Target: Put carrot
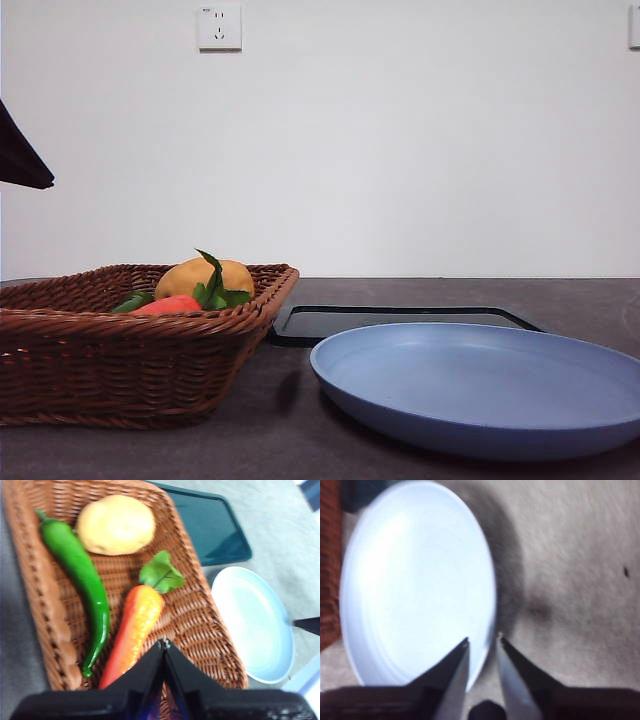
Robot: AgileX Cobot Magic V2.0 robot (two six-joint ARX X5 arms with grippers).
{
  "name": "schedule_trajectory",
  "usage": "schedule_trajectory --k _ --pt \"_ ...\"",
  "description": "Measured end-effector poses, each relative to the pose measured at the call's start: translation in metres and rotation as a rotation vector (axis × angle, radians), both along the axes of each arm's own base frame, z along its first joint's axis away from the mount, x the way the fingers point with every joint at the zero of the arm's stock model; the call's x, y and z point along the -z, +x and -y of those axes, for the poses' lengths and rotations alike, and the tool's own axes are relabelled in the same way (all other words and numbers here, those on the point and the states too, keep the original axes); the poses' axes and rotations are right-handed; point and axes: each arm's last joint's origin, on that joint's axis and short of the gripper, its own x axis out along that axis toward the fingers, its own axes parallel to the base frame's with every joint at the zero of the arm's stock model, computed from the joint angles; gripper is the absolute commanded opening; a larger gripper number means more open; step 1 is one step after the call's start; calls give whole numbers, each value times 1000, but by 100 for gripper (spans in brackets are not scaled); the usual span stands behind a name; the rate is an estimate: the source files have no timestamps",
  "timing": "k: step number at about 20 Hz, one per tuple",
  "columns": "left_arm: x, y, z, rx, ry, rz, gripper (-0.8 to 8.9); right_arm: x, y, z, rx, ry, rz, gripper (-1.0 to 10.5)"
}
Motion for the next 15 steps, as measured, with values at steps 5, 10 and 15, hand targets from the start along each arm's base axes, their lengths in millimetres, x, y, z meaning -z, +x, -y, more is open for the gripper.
schedule_trajectory --k 5,10,15 --pt "0 0 1 13 1 4 232 9 10 -1 -5 -4 -17 155" --pt "0 -1 2 20 1 4 232 18 19 -2 -1 -3 -33 94" --pt "-1 -1 8 49 0 18 233 21 21 -3 8 5 -51 4"
